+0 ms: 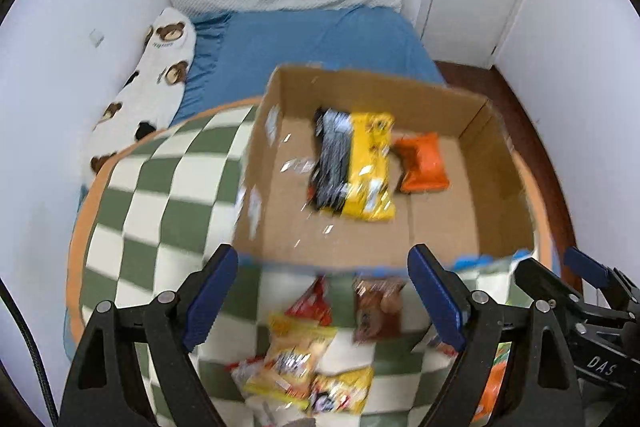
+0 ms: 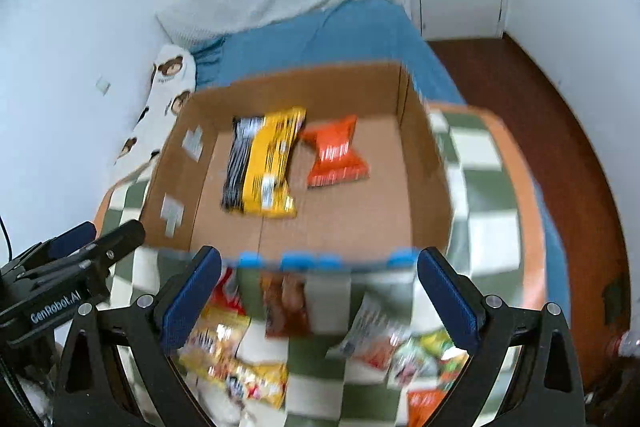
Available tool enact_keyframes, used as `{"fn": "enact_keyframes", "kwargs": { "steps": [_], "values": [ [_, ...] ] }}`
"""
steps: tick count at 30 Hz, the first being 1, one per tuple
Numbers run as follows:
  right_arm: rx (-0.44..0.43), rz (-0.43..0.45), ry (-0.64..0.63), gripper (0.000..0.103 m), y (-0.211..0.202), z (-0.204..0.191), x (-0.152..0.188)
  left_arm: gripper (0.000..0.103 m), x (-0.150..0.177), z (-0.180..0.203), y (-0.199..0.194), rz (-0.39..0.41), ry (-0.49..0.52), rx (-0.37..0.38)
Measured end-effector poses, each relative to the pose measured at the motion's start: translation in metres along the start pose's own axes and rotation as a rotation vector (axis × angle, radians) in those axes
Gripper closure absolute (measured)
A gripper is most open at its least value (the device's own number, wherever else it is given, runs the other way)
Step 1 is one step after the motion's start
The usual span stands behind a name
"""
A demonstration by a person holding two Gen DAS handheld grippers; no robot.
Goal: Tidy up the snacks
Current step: 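Grasp the white packet with the left tool while the right tool grasps the panda-print bag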
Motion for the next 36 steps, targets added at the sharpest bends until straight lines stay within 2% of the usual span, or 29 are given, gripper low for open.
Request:
{"fn": "enact_keyframes", "kwargs": {
  "steps": [5, 7, 9, 10, 11, 13, 16, 19, 22, 25, 28, 31, 34, 36],
  "values": [
    [-0.069, -0.155, 0.010, 0.002, 0.034, -0.012, 0.070, 0.016, 0.064, -0.038, 0.027, -0.113, -0.005, -0.086],
    [-0.099, -0.226, 0.004, 0.003, 0.052, -0.020, 0.100, 0.016, 0.100, -0.056, 0.045, -0.198, -0.018, -0.101],
    [-0.143, -0.288, -0.030, 0.006, 0.069, -0.036, 0.131, 0.016, 0.134, -0.073, 0.059, -0.278, -0.044, -0.119],
    [-0.146, -0.303, -0.053, 0.013, 0.074, -0.041, 0.140, 0.016, 0.151, -0.080, 0.066, -0.316, -0.066, -0.116],
    [-0.144, -0.325, -0.105, 0.025, 0.084, -0.051, 0.154, 0.016, 0.164, -0.086, 0.071, -0.343, -0.085, -0.115],
    [-0.164, -0.360, -0.209, 0.033, 0.096, -0.068, 0.173, 0.016, 0.193, -0.098, 0.080, -0.397, -0.131, -0.117],
    [-0.136, -0.379, -0.496, 0.033, 0.112, -0.099, 0.201, 0.016, 0.223, -0.111, 0.091, -0.449, -0.190, -0.120],
    [-0.076, -0.397, -0.784, 0.027, 0.125, -0.123, 0.227, 0.016, 0.244, -0.118, 0.099, -0.479, -0.211, -0.137],
    [-0.051, -0.441, -0.963, 0.026, 0.138, -0.133, 0.252, 0.016, 0.258, -0.121, 0.103, -0.499, -0.216, -0.147],
    [0.008, -0.453, -1.017, 0.026, 0.155, -0.132, 0.261, 0.016, 0.269, -0.122, 0.105, -0.513, -0.227, -0.144],
    [0.002, -0.460, -0.951, 0.031, 0.162, -0.131, 0.258, 0.016, 0.276, -0.119, 0.105, -0.528, -0.228, -0.149],
    [0.013, -0.517, -0.676, 0.034, 0.167, -0.113, 0.236, 0.016, 0.276, -0.111, 0.102, -0.516, -0.217, -0.136],
    [-0.011, -0.576, -0.321, 0.034, 0.170, -0.078, 0.213, 0.016, 0.270, -0.099, 0.104, -0.507, -0.205, -0.110],
    [-0.037, -0.594, -0.169, 0.034, 0.170, -0.060, 0.204, 0.016, 0.269, -0.085, 0.110, -0.522, -0.204, -0.072]
  ]
}}
Point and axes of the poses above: each gripper's, at about its wrist camera, not at the fingertips, and y roughly the way its jaws point, z to its right, x to its underside, the point moved 7 cm from there along y, roughly the way its jaws point
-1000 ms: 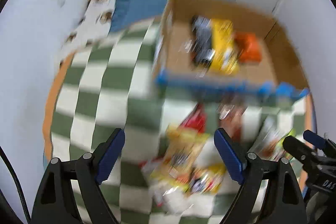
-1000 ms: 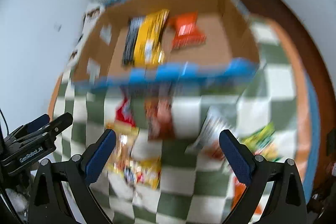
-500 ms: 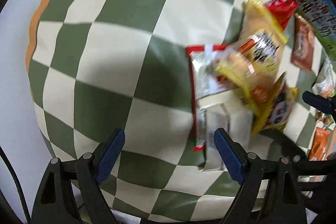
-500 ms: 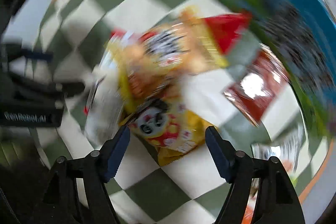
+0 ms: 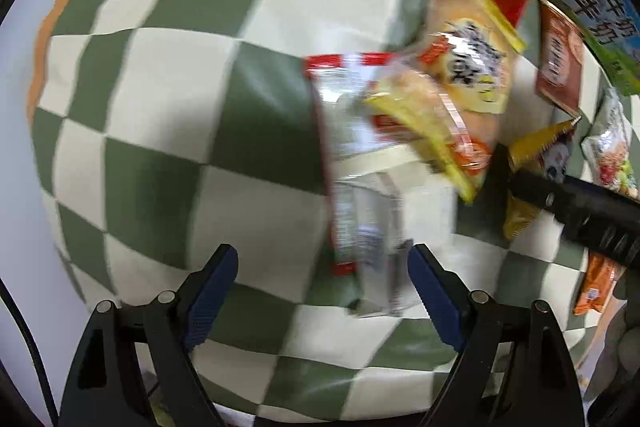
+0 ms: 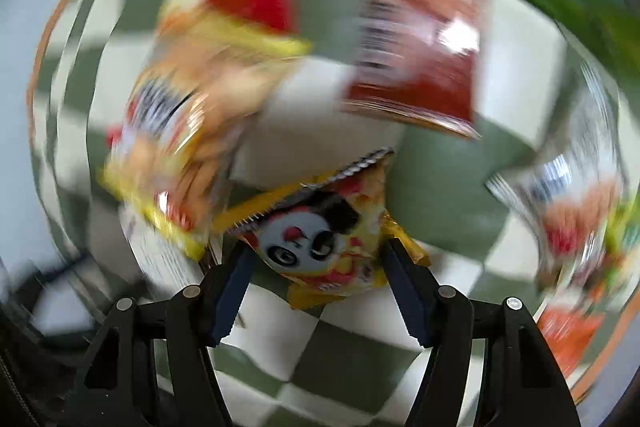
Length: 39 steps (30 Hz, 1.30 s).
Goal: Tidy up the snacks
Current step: 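Grasp the white packet with the left tool while the right tool grasps the panda-print bag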
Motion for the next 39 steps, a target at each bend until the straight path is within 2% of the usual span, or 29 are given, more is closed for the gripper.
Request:
{"fn": "enact_keyframes", "kwargs": {
  "steps": [1, 2, 4, 5, 6, 9, 11, 13, 15, 17, 19, 24, 28, 31, 32, 35, 39],
  "values": [
    [-0.043, -0.004, 0.054, 0.033, -0.003, 0.010, -0.003, 0.016, -0.001, 0.009, 0.004, -0.015, 0.006, 0.019],
    [-0.096, -0.005, 0.090, 0.027, -0.007, 0.017, -0.005, 0.016, -0.001, 0.013, 0.008, -0.025, 0.011, 0.028],
    [-0.103, -0.001, 0.089, 0.017, -0.013, 0.024, -0.008, 0.016, -0.003, 0.024, 0.020, -0.046, 0.025, 0.024],
    [-0.090, 0.017, 0.074, 0.017, -0.018, 0.029, -0.009, 0.017, -0.003, 0.029, 0.027, -0.054, 0.034, 0.027],
    [-0.085, 0.027, 0.054, 0.017, -0.022, 0.030, -0.011, 0.033, -0.005, 0.034, 0.030, -0.055, 0.039, 0.022],
    [-0.055, 0.040, -0.025, 0.016, -0.026, 0.025, -0.013, 0.046, -0.005, 0.042, 0.034, -0.029, 0.072, -0.013],
    [-0.015, 0.058, -0.080, 0.016, -0.021, 0.013, -0.007, 0.049, -0.003, 0.044, 0.032, -0.012, 0.087, -0.020],
    [0.014, 0.077, -0.118, 0.017, -0.018, 0.005, -0.009, 0.049, -0.002, 0.046, 0.029, 0.001, 0.100, -0.021],
    [0.043, 0.077, -0.131, 0.030, -0.004, 0.002, 0.000, 0.050, 0.010, 0.044, 0.025, 0.012, 0.118, -0.036],
    [0.037, 0.075, -0.099, 0.040, -0.001, 0.003, 0.002, 0.050, 0.019, 0.044, 0.019, 0.026, 0.142, -0.051],
    [0.014, 0.054, -0.042, 0.045, -0.008, 0.012, 0.010, 0.050, 0.024, 0.058, 0.011, 0.039, 0.189, -0.045],
    [-0.083, -0.062, 0.105, 0.045, -0.019, 0.054, 0.048, 0.050, 0.047, 0.106, 0.003, 0.031, 0.314, 0.041],
    [-0.079, -0.109, 0.173, 0.044, -0.015, 0.093, 0.063, 0.050, 0.053, 0.133, 0.024, -0.004, 0.348, 0.084],
    [-0.059, -0.081, 0.179, 0.029, -0.017, 0.111, 0.063, 0.046, 0.049, 0.135, 0.041, -0.048, 0.319, 0.108],
    [-0.059, -0.064, 0.174, 0.027, -0.021, 0.114, 0.059, 0.045, 0.047, 0.133, 0.044, -0.056, 0.307, 0.119],
    [-0.058, -0.033, 0.147, 0.027, -0.030, 0.119, 0.066, 0.045, 0.042, 0.129, 0.044, -0.072, 0.279, 0.152],
    [-0.043, -0.038, 0.137, 0.027, -0.026, 0.114, 0.074, 0.045, 0.033, 0.115, 0.041, -0.067, 0.277, 0.136]
  ]
}}
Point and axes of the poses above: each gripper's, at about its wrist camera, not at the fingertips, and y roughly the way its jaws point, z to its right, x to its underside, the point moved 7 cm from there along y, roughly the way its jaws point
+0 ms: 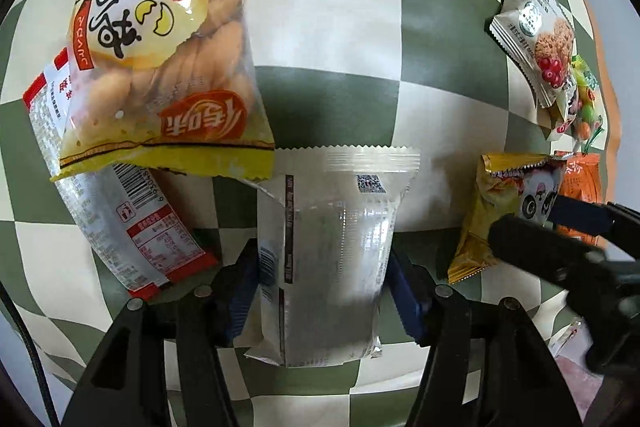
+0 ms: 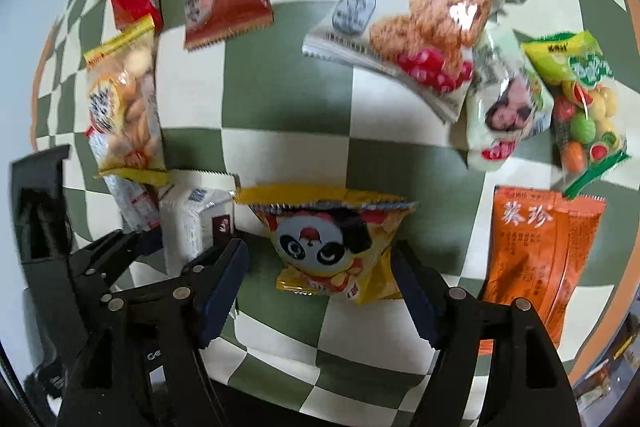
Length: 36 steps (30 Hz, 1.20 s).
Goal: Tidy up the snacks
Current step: 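Grasp the white packet with the left tool while the right tool grasps the panda-print bag, then lower both packets into the box and open both tools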
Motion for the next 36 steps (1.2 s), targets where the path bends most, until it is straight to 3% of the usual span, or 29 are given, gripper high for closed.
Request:
{"fn": "enact_keyframes", "kwargs": {
  "steps": [2, 4, 5, 6, 14, 20, 24, 29, 32, 36],
  "values": [
    [-0.001, 0.005, -0.003, 0.027, 0.003, -0.007, 0.003, 0.045, -0.017, 0.002, -0.002, 0.004, 0.001, -0.015],
    [0.010, 0.022, 0.002, 0.030, 0.006, -0.003, 0.004, 0.046, -0.012, 0.008, -0.009, 0.018, -0.010, -0.026],
    [0.025, 0.033, 0.008, 0.044, 0.008, 0.001, 0.005, 0.047, -0.009, 0.008, -0.009, 0.021, -0.014, -0.030],
    [0.032, 0.038, 0.016, 0.049, 0.009, 0.003, 0.005, 0.047, -0.007, 0.008, -0.010, 0.026, -0.016, -0.036],
    [-0.033, 0.082, 0.063, 0.053, -0.025, 0.029, 0.009, 0.047, 0.010, 0.013, -0.046, 0.066, -0.020, -0.067],
    [-0.150, 0.138, 0.072, 0.053, -0.097, 0.036, -0.012, 0.047, -0.006, 0.037, -0.109, 0.141, 0.003, 0.019],
    [-0.198, 0.210, 0.048, 0.053, -0.159, 0.034, -0.033, 0.050, -0.034, 0.052, -0.171, 0.241, 0.034, 0.074],
    [-0.241, 0.311, 0.014, 0.053, -0.233, 0.017, -0.074, 0.050, -0.095, 0.052, -0.239, 0.345, 0.047, 0.120],
    [-0.233, 0.350, 0.004, 0.053, -0.238, -0.022, -0.098, 0.050, -0.134, 0.036, -0.264, 0.375, 0.037, 0.127],
    [-0.222, 0.367, 0.002, 0.053, -0.243, -0.038, -0.147, 0.050, -0.189, 0.028, -0.278, 0.372, 0.021, 0.089]
  ]
}}
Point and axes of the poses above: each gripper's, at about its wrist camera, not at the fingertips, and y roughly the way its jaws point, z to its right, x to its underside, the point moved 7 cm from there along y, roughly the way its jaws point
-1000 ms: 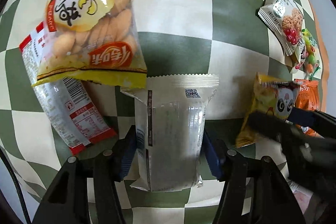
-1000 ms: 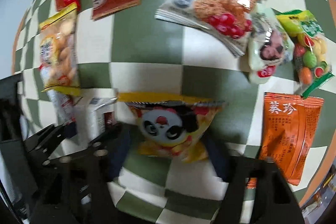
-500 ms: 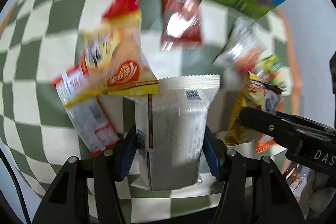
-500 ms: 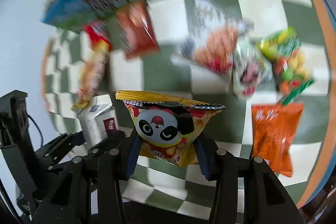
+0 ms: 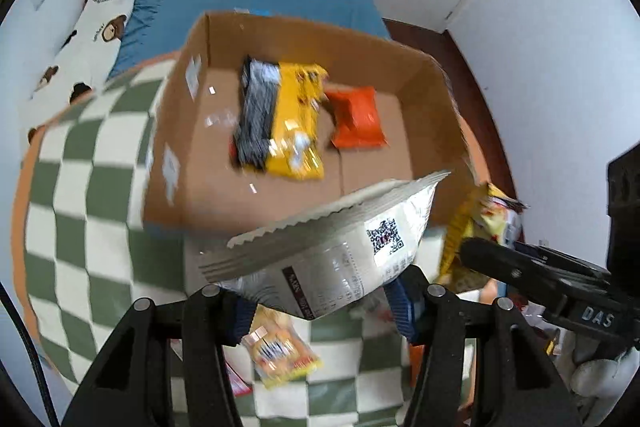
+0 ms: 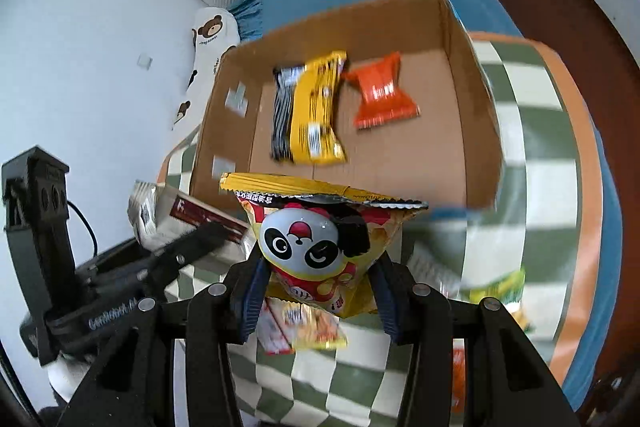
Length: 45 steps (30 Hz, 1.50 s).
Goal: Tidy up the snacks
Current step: 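Lower both packets into the box and open both tools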
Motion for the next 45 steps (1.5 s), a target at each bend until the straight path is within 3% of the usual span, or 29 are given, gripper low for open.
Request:
{"fn": "enact_keyframes", "kwargs": {
  "steps": [7, 15, 16, 18, 19, 20, 21, 23, 28, 37, 45],
  "values": [
    [0.058, -0.111, 0.002, 0.053, 0.060, 0.001, -0.058, 0.050, -0.060, -0.039, 0.070, -0.140, 0.006, -0.085],
    [0.127, -0.322, 0.013, 0.053, 0.150, 0.025, -0.053, 0.050, -0.051, -0.058, 0.152, -0.371, 0.047, -0.132],
    [0.137, -0.343, 0.010, 0.051, 0.157, 0.027, -0.052, 0.050, -0.046, -0.060, 0.160, -0.401, 0.039, -0.130],
    [0.178, -0.370, -0.013, 0.026, 0.169, 0.031, -0.049, 0.048, -0.041, -0.064, 0.170, -0.432, -0.007, -0.108],
    [0.194, -0.365, -0.022, 0.007, 0.173, 0.033, -0.049, 0.047, -0.041, -0.066, 0.173, -0.429, -0.036, -0.088],
    [0.204, -0.357, -0.030, 0.006, 0.175, 0.034, -0.049, 0.043, -0.042, -0.067, 0.174, -0.419, -0.044, -0.081],
    [0.219, -0.352, -0.039, 0.006, 0.176, 0.035, -0.049, 0.029, -0.043, -0.068, 0.174, -0.401, -0.042, -0.083],
    [0.242, -0.340, -0.064, 0.006, 0.177, 0.034, -0.047, 0.015, -0.045, -0.068, 0.173, -0.377, -0.039, -0.091],
    [0.276, -0.290, -0.088, 0.006, 0.169, 0.031, -0.046, 0.015, -0.050, -0.065, 0.157, -0.288, -0.035, -0.115],
    [0.347, -0.046, -0.102, 0.006, 0.106, 0.015, -0.039, 0.015, -0.053, -0.052, 0.091, -0.043, 0.000, -0.201],
    [0.337, 0.108, -0.119, 0.006, 0.050, -0.001, -0.023, 0.015, -0.032, -0.035, 0.034, 0.122, 0.015, -0.218]
  ]
}}
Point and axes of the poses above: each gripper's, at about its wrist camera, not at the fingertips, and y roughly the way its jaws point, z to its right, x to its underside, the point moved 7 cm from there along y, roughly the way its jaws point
